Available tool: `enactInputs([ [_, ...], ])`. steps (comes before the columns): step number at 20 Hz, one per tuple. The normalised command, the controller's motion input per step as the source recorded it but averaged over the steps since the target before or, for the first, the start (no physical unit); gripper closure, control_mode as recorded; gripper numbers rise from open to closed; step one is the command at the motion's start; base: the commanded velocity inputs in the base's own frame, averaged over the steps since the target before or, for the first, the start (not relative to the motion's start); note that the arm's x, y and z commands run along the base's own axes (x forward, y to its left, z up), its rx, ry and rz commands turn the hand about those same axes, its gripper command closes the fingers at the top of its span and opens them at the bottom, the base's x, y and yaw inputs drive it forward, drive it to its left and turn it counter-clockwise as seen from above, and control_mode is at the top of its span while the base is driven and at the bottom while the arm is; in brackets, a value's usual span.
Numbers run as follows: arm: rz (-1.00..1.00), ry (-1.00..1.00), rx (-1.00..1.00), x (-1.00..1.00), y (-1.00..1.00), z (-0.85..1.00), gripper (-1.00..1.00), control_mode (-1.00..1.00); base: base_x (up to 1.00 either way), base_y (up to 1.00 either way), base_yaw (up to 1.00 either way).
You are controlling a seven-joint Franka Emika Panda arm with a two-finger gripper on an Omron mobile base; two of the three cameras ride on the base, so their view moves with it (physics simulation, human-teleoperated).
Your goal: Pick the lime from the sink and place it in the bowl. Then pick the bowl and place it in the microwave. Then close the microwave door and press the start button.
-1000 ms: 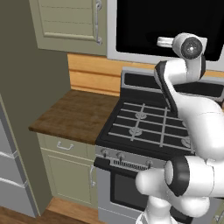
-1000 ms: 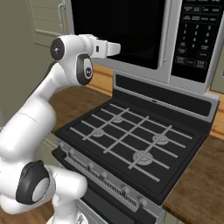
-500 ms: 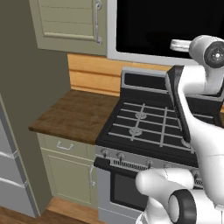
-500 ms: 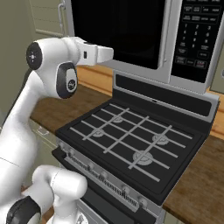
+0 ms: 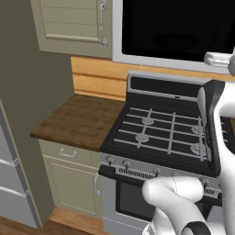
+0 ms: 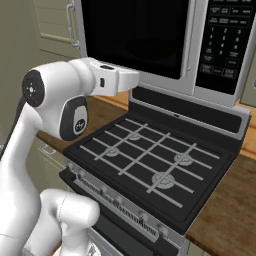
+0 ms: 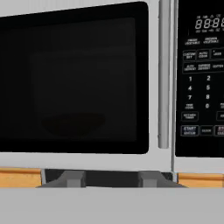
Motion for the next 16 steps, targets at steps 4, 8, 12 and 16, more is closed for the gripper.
enactInputs([
  [4, -0.01, 0.01, -0.05, -0.26, -0.26, -0.24, 1.00, -1.00, 0.00, 0.00, 0.00],
  [8, 0.00, 0.03, -0.02, 0.00, -0.33, -0.19, 1.00, -1.00, 0.00, 0.00, 0.00],
  [12, 0.00, 0.04, 0.00, 0.03, -0.36, -0.12, 1.00, -1.00, 0.00, 0.00, 0.00],
  [16, 0.00, 0.02, 0.00, 0.21, -0.34, 0.00, 1.00, -1.00, 0.00, 0.00, 0.00],
])
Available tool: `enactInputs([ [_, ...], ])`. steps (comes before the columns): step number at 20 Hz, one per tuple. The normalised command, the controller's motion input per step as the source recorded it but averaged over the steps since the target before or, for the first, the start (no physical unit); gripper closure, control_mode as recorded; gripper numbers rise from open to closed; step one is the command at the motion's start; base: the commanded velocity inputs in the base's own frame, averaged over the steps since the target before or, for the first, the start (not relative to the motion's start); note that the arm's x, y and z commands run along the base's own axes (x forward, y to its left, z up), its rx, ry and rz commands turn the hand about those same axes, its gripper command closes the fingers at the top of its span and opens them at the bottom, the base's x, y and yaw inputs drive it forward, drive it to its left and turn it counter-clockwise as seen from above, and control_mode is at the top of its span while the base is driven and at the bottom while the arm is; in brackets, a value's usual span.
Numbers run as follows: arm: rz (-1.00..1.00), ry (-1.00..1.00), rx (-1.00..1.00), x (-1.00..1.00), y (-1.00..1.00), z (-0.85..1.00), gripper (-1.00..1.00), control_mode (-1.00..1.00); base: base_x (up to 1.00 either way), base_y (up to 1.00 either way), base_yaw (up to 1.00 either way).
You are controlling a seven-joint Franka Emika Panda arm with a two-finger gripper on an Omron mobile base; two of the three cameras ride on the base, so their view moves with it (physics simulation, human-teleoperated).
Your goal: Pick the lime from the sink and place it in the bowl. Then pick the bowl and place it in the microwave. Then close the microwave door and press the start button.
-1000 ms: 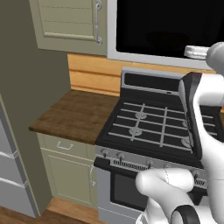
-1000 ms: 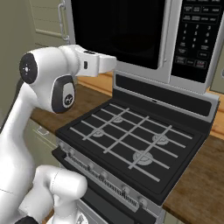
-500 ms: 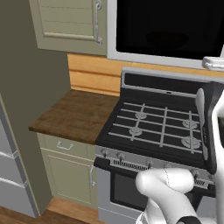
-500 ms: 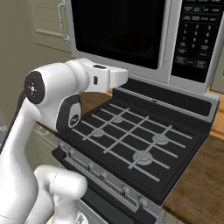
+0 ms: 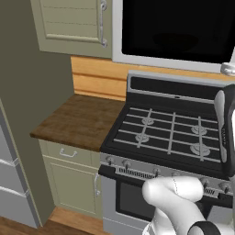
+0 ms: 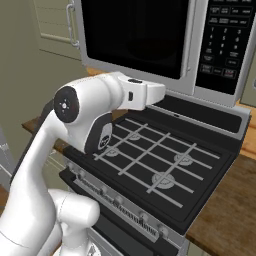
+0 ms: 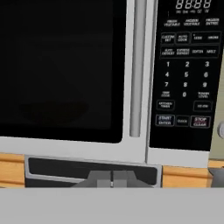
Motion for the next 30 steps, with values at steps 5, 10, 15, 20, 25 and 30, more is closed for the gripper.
enactInputs([
  [5, 0.00, 0.01, 0.00, 0.28, -0.31, 0.00, 1.00, -1.00, 0.00, 0.00, 0.00],
  [10, 0.00, 0.00, 0.00, 0.28, -0.46, 0.00, 1.00, -1.00, 0.00, 0.00, 0.00],
  [15, 0.00, 0.00, 0.00, 0.39, -0.43, 0.00, 1.00, -1.00, 0.00, 0.00, 0.00],
  [20, 0.00, -0.01, 0.00, 0.39, -0.46, 0.00, 1.00, -1.00, 0.00, 0.00, 0.00],
  [25, 0.00, -0.01, 0.03, 0.15, -0.46, 0.02, 1.00, -1.00, 0.00, 0.00, 0.00],
  [30, 0.00, 0.00, 0.02, 0.22, -0.30, 0.10, 1.00, -1.00, 0.00, 0.00, 0.00],
])
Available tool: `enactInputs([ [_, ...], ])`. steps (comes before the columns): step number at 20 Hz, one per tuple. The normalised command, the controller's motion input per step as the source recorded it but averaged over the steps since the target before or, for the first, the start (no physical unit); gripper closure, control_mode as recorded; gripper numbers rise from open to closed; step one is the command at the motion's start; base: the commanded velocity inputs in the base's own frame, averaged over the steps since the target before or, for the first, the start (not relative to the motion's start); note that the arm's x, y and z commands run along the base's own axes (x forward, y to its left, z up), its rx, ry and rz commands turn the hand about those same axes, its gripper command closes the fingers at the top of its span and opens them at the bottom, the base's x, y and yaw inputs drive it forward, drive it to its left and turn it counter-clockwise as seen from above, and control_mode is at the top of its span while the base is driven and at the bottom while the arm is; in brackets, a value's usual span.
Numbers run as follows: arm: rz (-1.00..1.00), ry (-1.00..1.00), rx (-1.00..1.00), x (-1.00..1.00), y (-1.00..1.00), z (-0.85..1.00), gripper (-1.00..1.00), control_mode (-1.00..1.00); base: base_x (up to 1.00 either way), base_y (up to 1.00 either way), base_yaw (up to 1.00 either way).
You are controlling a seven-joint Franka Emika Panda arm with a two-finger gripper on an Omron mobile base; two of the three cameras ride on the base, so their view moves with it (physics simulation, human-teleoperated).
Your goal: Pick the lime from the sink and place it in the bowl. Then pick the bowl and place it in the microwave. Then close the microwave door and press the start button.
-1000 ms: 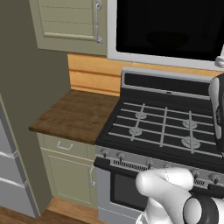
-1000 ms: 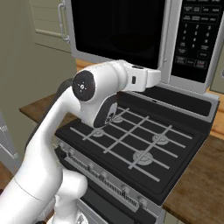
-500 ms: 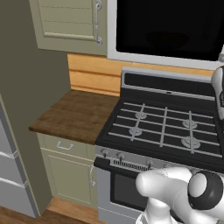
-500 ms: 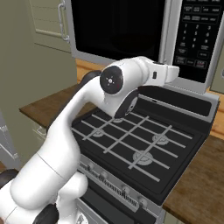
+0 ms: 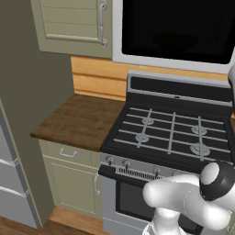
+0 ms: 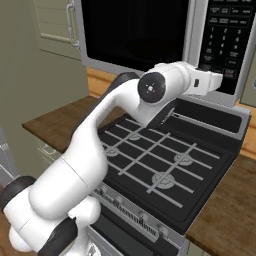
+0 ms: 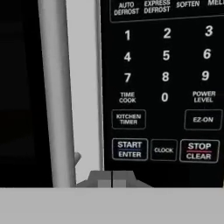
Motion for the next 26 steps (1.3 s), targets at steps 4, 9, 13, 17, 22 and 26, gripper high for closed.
enactInputs([
  [4, 0.00, 0.00, 0.00, 0.49, -0.16, 0.01, 1.00, -1.00, 0.00, 0.00, 0.00],
  [9, 0.00, 0.00, 0.01, 0.34, -0.29, 0.00, 1.00, -1.00, 0.00, 0.00, 0.00],
  [13, 0.00, 0.00, 0.01, 0.23, -0.36, 0.00, 1.00, -1.00, 0.00, 0.00, 0.00],
  [17, 0.03, 0.00, 0.01, 0.42, -0.39, -0.04, 1.00, -1.00, 0.00, 0.00, 0.00],
  [22, 0.00, -0.16, -0.02, -0.39, 0.23, 0.00, 1.00, -1.00, 0.00, 0.00, 0.00],
  [26, 0.00, -0.22, -0.02, -0.45, 0.35, 0.11, 1.00, -1.00, 0.00, 0.00, 0.00],
])
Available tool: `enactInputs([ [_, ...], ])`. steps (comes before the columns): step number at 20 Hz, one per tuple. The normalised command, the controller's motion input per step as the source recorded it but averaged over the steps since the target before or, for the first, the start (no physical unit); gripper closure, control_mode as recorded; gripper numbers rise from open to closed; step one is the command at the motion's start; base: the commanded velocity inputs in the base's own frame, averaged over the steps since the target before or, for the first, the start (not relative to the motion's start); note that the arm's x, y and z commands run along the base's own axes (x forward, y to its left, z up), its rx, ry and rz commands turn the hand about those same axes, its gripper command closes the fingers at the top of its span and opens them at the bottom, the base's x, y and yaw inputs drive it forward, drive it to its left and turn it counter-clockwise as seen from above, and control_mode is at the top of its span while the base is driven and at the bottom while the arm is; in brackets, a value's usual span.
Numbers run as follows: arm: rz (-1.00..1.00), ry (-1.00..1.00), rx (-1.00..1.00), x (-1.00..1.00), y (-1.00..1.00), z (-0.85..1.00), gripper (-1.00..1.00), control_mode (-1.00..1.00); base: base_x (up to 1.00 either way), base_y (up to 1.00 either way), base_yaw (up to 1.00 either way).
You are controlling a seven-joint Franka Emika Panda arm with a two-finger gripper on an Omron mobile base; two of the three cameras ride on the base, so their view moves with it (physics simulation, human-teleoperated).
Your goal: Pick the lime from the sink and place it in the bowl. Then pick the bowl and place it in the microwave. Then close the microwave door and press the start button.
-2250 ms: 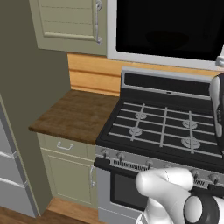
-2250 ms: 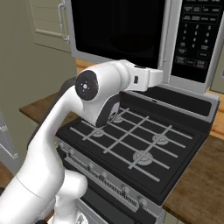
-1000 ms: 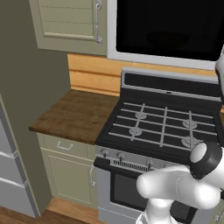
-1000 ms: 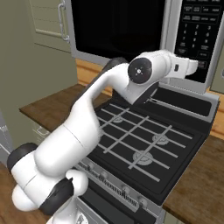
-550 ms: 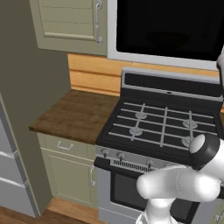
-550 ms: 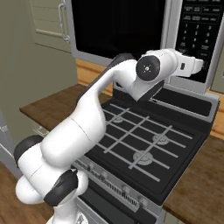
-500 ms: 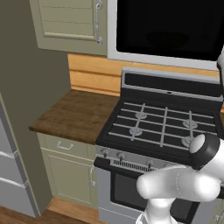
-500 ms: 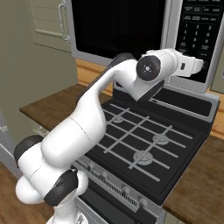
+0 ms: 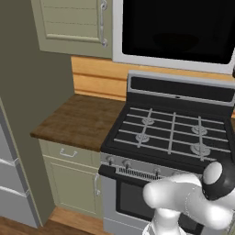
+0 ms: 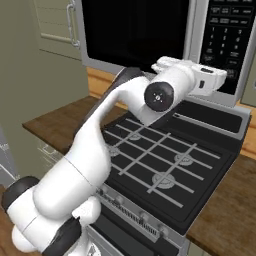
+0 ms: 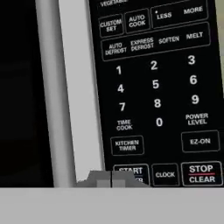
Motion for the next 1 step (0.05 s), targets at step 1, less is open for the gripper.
enactInputs([
  [1, 0.00, -0.21, -0.02, -0.55, 0.31, 0.14, 1.00, -1.00, 0.00, 0.00, 0.00],
])
